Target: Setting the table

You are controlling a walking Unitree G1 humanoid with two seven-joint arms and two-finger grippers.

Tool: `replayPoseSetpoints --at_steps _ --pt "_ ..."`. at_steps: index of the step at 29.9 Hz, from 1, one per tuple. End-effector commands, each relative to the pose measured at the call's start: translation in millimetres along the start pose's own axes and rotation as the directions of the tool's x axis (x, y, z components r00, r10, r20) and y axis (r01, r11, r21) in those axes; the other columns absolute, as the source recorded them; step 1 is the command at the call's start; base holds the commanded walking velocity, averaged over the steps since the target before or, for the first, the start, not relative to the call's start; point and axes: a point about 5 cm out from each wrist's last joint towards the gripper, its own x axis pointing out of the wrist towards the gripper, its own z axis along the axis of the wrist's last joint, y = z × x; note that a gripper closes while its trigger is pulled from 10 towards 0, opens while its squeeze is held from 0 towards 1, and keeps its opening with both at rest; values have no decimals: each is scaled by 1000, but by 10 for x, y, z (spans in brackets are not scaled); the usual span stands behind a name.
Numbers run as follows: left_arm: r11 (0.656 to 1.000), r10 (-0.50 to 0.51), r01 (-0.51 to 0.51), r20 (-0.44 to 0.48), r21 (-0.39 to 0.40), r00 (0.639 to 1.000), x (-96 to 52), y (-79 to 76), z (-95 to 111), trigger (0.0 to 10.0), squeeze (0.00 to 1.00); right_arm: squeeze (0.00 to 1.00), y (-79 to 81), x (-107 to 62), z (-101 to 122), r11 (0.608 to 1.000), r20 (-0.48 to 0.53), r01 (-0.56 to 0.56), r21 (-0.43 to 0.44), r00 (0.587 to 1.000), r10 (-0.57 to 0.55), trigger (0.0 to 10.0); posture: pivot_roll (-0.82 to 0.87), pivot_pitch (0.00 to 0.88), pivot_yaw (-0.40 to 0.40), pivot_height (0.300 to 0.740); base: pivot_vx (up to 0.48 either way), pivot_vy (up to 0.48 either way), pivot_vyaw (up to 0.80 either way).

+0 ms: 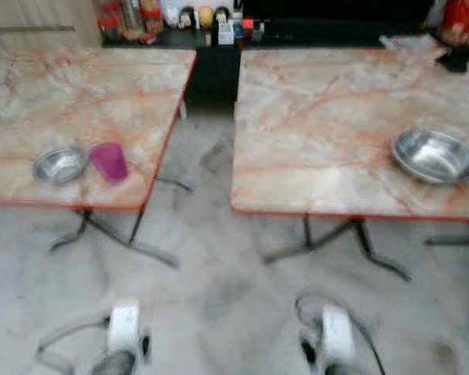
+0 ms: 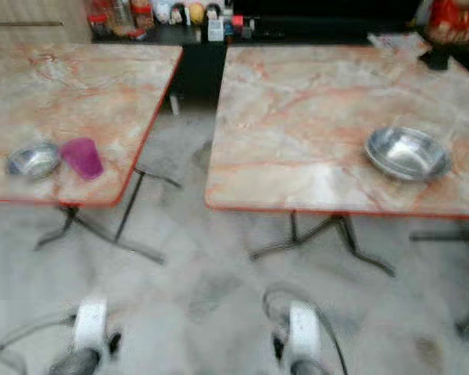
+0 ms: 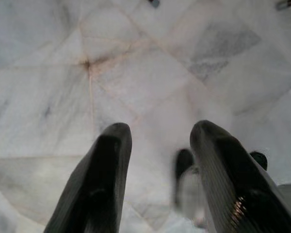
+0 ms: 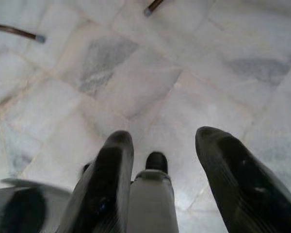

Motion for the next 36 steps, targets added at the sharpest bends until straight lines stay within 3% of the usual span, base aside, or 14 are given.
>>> replayPoseSetpoints --at_steps 1,18,32,36 --pt "1000 16 -16 -2 8 1000 -7 64 -8 10000 0 0 37 10 32 1000 11 -5 6 1000 4 10000 67 123 -21 731 0 480 0" --pt "1000 14 -14 14 16 1000 2 61 38 10000 0 0 53 12 32 1000 12 -7 15 1000 7 10000 70 122 -19 731 0 447 0" --pt "1000 4 -4 71 -4 997 18 39 158 10000 0 0 71 18 61 1000 22 -21 15 1000 21 10000 79 124 -25 731 0 0 0" --pt "999 13 -16 70 31 997 20 41 167 10000 0 0 73 19 68 1000 26 -17 20 1000 17 10000 76 124 -23 731 63 0 0"
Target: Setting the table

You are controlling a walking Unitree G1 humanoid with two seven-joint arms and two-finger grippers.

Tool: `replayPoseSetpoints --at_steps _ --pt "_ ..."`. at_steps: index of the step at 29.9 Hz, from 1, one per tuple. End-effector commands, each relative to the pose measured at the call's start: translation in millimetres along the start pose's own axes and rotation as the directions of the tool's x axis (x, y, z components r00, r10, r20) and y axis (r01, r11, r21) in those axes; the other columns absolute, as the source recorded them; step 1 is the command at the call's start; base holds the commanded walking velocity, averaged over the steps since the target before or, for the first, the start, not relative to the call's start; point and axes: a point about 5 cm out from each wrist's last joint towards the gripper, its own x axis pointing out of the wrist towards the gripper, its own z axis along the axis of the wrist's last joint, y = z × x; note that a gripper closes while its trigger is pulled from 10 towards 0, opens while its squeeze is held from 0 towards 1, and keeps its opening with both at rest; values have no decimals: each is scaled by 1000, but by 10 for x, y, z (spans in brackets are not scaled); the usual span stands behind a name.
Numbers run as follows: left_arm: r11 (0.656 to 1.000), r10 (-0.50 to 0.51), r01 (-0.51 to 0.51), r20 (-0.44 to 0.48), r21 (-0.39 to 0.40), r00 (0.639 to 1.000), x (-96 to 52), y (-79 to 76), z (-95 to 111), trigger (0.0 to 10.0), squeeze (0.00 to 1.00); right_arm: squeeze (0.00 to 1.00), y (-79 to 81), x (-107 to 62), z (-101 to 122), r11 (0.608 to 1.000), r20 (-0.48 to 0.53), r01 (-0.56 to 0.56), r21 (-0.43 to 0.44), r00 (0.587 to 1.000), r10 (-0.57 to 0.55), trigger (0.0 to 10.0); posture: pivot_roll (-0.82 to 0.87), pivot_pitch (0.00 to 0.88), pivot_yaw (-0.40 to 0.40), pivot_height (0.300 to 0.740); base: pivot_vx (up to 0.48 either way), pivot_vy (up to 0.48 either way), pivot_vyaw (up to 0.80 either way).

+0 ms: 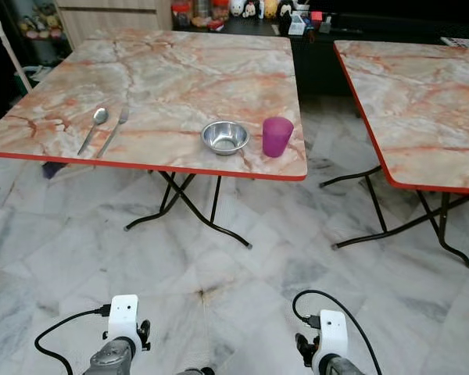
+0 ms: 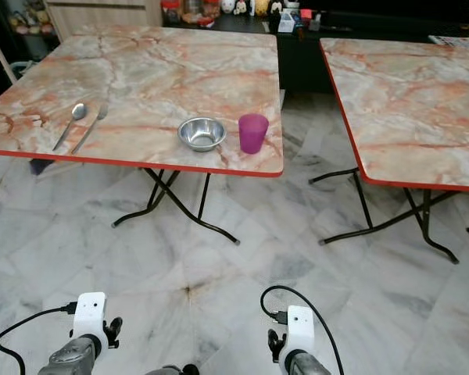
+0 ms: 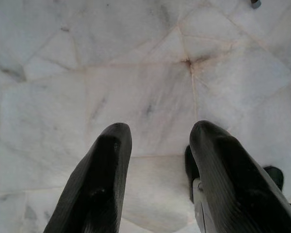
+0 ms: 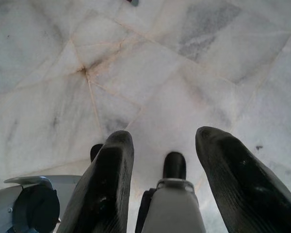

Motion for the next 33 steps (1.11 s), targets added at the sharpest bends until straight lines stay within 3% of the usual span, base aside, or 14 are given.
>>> replayPoseSetpoints --at_steps 1,7,33 --pt "1000 1 -1 -6 16 1000 -2 -6 -14 10000 0 0 -26 -10 -30 1000 -3 11 19 1000 -11 10000 75 125 -22 731 259 0 0" --pt "1000 -1 1 -6 15 1000 -4 -3 -20 10000 0 0 2 -9 -37 999 0 -9 48 1000 9 10000 77 125 -19 731 281 0 -479" --pt "1000 -6 6 -17 19 1000 -16 -1 -63 10000 0 0 9 -5 -21 999 8 -4 35 1000 4 10000 83 127 -18 731 324 0 -98"
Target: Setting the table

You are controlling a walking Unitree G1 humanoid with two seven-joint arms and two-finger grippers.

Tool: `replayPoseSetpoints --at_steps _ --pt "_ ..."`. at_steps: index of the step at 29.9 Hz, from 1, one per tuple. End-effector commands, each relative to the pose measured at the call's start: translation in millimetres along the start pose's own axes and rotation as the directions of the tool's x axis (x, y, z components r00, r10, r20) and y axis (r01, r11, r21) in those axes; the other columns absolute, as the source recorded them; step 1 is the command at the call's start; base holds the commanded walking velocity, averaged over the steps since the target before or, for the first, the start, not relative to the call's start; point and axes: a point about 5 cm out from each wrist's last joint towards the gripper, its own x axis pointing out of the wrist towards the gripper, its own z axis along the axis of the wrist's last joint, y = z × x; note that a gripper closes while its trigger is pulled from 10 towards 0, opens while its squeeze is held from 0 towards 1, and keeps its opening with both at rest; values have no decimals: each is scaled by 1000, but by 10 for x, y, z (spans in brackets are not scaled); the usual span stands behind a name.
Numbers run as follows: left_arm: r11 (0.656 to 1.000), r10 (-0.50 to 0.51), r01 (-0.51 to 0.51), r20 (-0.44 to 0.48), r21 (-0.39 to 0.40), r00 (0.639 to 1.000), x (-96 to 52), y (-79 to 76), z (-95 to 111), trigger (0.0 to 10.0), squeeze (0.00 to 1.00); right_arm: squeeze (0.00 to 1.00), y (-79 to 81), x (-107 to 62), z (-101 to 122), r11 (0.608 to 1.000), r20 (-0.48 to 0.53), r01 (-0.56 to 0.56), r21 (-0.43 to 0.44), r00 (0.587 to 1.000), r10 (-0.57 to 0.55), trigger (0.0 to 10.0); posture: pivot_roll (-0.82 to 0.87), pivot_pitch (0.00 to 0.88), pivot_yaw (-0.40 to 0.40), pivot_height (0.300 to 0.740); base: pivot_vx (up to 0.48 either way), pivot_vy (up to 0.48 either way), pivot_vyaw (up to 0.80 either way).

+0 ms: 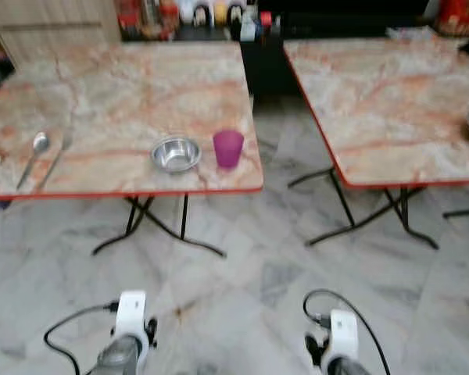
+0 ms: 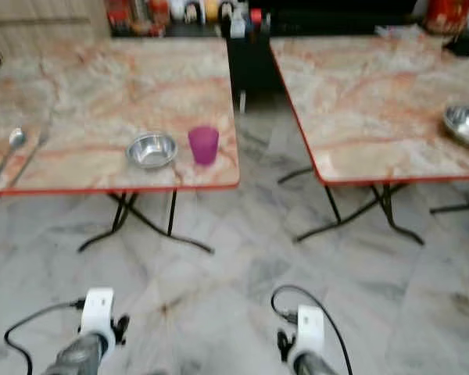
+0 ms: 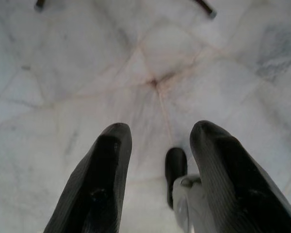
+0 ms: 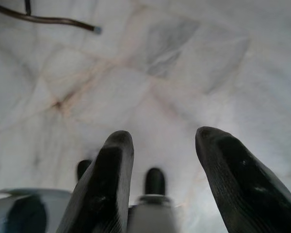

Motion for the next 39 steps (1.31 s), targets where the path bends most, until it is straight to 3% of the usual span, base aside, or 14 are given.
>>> replayPoseSetpoints --at_steps 1,12,17,39 --pt "1000 12 -12 -17 4 1000 -12 43 -44 10000 0 0 5 -5 -34 1000 -10 -2 2 1000 2 10000 83 128 -19 731 337 0 0" --pt "1000 14 -14 -24 -1 1000 -15 36 -62 10000 0 0 16 -4 -27 998 -13 -24 -52 1000 24 10000 84 126 -24 731 336 0 0" --pt "1000 14 -14 -23 -3 1000 -15 35 -61 10000 0 0 3 -6 -31 1000 -11 -13 -14 1000 13 10000 83 126 -25 731 338 0 208" --pt "1000 18 -18 -32 1 999 -21 48 -82 10000 0 0 42 0 -23 999 -13 -38 -38 999 38 10000 86 123 -25 731 338 0 0"
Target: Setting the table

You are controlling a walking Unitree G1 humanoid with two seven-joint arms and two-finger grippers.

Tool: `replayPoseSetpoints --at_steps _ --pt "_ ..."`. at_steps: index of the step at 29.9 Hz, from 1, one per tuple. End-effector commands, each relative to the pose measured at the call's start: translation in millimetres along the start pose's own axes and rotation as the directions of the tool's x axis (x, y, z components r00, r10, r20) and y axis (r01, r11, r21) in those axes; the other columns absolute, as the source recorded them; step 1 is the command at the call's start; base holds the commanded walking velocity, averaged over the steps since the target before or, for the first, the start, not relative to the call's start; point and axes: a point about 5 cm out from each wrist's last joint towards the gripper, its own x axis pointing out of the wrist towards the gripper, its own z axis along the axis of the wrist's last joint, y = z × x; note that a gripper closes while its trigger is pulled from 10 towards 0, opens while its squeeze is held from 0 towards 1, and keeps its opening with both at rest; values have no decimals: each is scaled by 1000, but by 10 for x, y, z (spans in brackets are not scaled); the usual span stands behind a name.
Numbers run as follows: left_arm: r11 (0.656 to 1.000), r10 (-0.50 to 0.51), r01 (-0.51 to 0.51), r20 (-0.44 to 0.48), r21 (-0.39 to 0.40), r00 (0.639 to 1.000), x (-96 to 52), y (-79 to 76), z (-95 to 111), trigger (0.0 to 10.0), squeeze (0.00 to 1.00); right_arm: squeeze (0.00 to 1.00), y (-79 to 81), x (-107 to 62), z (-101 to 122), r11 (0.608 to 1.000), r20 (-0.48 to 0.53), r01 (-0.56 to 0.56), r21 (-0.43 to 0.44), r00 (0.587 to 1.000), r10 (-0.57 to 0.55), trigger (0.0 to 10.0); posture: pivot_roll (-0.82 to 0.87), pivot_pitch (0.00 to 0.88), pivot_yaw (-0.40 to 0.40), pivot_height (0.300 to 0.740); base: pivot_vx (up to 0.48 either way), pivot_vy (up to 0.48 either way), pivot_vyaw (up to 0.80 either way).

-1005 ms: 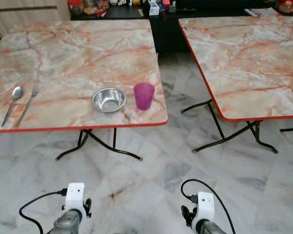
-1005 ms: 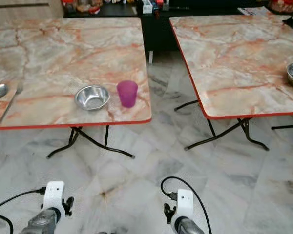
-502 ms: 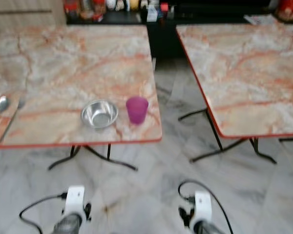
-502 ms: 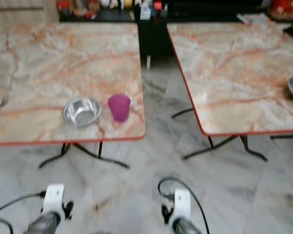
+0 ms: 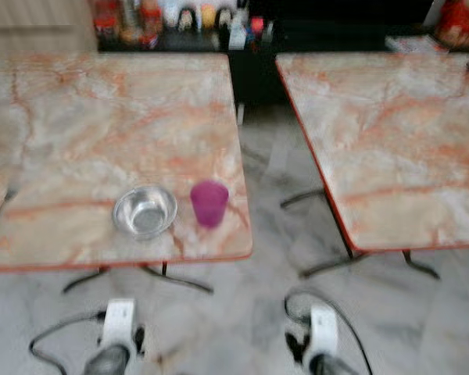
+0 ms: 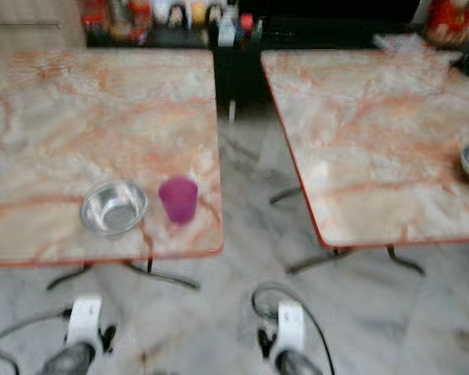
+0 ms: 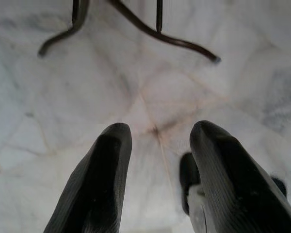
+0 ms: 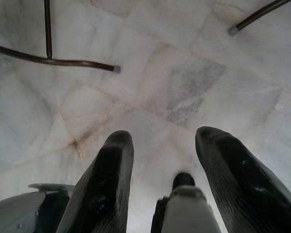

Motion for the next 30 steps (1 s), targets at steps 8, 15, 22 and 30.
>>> replayPoseSetpoints --at_steps 8,15,22,30 --pt "1000 -12 12 -25 -9 1000 -11 -64 -70 10000 0 0 -91 -23 -36 1000 -9 26 0 1000 -26 10000 86 123 -25 731 330 0 0" --pt "1000 -12 12 -25 -9 1000 -11 -64 -70 10000 0 0 -91 -23 -36 1000 -9 26 0 1000 -26 10000 86 123 -25 731 330 0 0" --pt "1000 -12 12 -25 -9 1000 -11 -64 -70 10000 0 0 -91 -23 -36 1000 -9 26 0 1000 -26 10000 86 123 -25 731 330 0 0" --pt "875 434 -462 -192 -142 880 -346 890 -566 10000 0 0 4 -10 -72 1000 -33 2 0 999 -2 10000 128 128 -15 731 165 0 0"
